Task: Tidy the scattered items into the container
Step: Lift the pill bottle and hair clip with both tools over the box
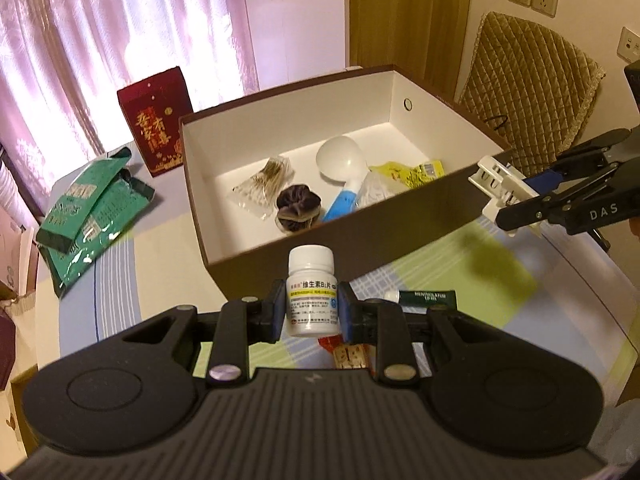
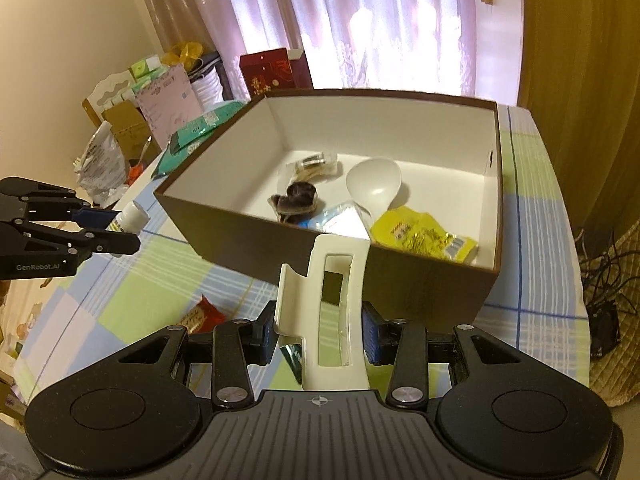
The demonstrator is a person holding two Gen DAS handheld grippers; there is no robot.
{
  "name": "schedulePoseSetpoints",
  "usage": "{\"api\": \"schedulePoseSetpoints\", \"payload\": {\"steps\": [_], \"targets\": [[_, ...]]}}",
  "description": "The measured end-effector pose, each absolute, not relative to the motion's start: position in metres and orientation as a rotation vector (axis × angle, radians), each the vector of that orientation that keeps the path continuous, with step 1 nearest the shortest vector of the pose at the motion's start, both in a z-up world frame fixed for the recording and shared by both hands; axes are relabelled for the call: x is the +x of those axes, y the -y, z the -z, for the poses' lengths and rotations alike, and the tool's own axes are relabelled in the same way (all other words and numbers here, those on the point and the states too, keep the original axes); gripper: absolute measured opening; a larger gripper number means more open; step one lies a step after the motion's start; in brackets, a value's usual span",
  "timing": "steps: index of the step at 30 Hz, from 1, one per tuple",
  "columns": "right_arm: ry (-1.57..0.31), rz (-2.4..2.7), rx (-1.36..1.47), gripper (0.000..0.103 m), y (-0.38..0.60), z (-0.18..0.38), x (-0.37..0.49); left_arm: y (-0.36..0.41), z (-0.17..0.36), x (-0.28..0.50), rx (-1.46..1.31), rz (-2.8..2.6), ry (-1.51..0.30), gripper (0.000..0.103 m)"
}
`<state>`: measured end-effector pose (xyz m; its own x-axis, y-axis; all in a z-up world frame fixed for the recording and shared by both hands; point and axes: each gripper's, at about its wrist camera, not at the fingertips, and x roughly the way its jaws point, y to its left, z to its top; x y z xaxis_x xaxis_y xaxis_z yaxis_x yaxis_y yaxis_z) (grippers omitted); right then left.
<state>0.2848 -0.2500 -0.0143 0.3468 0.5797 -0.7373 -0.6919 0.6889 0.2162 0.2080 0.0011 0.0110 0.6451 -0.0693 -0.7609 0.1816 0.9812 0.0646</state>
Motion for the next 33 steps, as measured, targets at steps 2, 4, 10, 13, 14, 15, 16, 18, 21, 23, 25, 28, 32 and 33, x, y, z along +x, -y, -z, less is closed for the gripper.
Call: {"api": "schedulePoseSetpoints", "payload": {"steps": [2,4,10,13,14,15,16,18,21,23,25,28,32,33], "targets": [[-0.884,-0.834,-0.149,0.044,0.247,0.011,0.287,-0.001,-0.013,0.212,0.144,0.144,-0.852,0.022],[-0.878,-0.836,-0.158,0.044,0.245,0.008,0.29,-0.001,-0.016,0.217,0.148,0.145,-0.846,0.022],[-0.854,-0.841,-0.17,0.044,0.24,0.002,0.299,-0.004,-0.019,0.227,0.157,0.144,-0.831,0.022],[-0.848,-0.839,-0.174,0.044,0.238,0.0,0.303,-0.006,-0.02,0.23,0.153,0.143,-0.827,0.022],[-0.847,-0.838,-0.173,0.044,0.238,0.0,0.304,-0.007,-0.02,0.232,0.152,0.143,-0.827,0.022],[-0.846,-0.836,-0.172,0.044,0.238,0.0,0.305,-0.007,-0.02,0.233,0.151,0.143,-0.826,0.022],[-0.846,-0.833,-0.169,0.044,0.238,0.0,0.306,-0.008,-0.02,0.234,0.149,0.142,-0.826,0.022],[-0.847,-0.825,-0.158,0.044,0.239,0.0,0.308,-0.009,-0.02,0.236,0.146,0.14,-0.826,0.022],[-0.853,-0.813,-0.146,0.044,0.24,0.002,0.311,-0.011,-0.019,0.24,0.142,0.135,-0.828,0.022],[-0.855,-0.804,-0.138,0.044,0.241,0.002,0.312,-0.014,-0.019,0.243,0.136,0.129,-0.828,0.022],[-0.855,-0.796,-0.129,0.044,0.243,0.002,0.314,-0.017,-0.019,0.246,0.13,0.125,-0.825,0.022],[-0.85,-0.787,-0.115,0.044,0.244,0.001,0.317,-0.02,-0.022,0.251,0.126,0.126,-0.818,0.022],[-0.839,-0.779,-0.105,0.044,0.245,-0.003,0.321,-0.021,-0.023,0.26,0.126,0.13,-0.809,0.022],[-0.836,-0.776,-0.103,0.044,0.246,-0.003,0.322,-0.021,-0.023,0.262,0.127,0.13,-0.807,0.022]]}}
